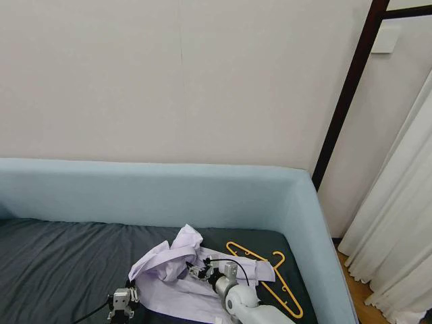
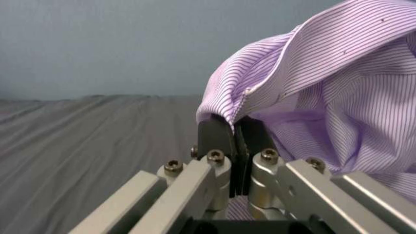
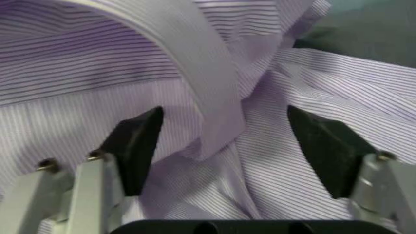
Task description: Pick up the clothes from the sofa and hang them on the clothes hanger.
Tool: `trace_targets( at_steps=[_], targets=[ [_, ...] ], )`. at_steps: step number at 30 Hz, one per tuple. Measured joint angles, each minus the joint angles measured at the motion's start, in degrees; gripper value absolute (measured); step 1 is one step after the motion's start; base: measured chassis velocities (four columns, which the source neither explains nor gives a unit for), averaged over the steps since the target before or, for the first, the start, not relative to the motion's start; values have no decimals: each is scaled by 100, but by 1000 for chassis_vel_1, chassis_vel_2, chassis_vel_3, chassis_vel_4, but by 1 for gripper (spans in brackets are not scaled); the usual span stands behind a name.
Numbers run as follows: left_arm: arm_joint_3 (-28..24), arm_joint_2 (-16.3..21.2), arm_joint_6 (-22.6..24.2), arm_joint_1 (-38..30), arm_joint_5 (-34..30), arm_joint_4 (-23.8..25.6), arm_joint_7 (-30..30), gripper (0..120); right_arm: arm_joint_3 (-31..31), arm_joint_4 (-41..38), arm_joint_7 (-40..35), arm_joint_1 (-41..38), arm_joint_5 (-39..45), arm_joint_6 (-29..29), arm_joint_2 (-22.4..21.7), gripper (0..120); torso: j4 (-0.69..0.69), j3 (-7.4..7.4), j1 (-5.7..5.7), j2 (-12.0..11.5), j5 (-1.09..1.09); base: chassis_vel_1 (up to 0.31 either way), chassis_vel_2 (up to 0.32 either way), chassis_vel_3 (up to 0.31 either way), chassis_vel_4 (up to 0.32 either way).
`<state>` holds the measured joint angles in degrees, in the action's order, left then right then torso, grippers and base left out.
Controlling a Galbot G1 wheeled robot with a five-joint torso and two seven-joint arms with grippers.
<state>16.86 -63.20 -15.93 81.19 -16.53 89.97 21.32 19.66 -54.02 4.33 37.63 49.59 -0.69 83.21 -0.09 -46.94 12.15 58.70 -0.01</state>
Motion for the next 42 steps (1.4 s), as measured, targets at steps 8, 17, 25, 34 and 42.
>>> trace_targets(
  at_steps=[8,17,25,34,42],
  targets=[
    [-15,-54,-22,-9,8,-38,0,0,12,39,0,19,-29,31,48,40,0,0,0,0,0,0,0,0,0],
    [-10,-53,-34,-33,6,-81,-1,0,-12,58,55,26,-38,53,14,12,0,0,0,0,0,0,0,0,0],
    [-42,-85,-53,-55,6,-110,-3,0,-46,72,132,-4,-50,100,-33,0,0,0,0,0,0,0,0,0,0],
    [-56,59,36,-42,53,121,49,0,-32,-666,-11,50,-237,179,-528,0,0,0,0,0,1,0,0,0,0],
    [-8,752,271,-219,-192,876,155,0,-72,-2152,-372,-115,-252,-301,-1629,0,-1,0,0,0,1,0,0,0,0]
  ],
)
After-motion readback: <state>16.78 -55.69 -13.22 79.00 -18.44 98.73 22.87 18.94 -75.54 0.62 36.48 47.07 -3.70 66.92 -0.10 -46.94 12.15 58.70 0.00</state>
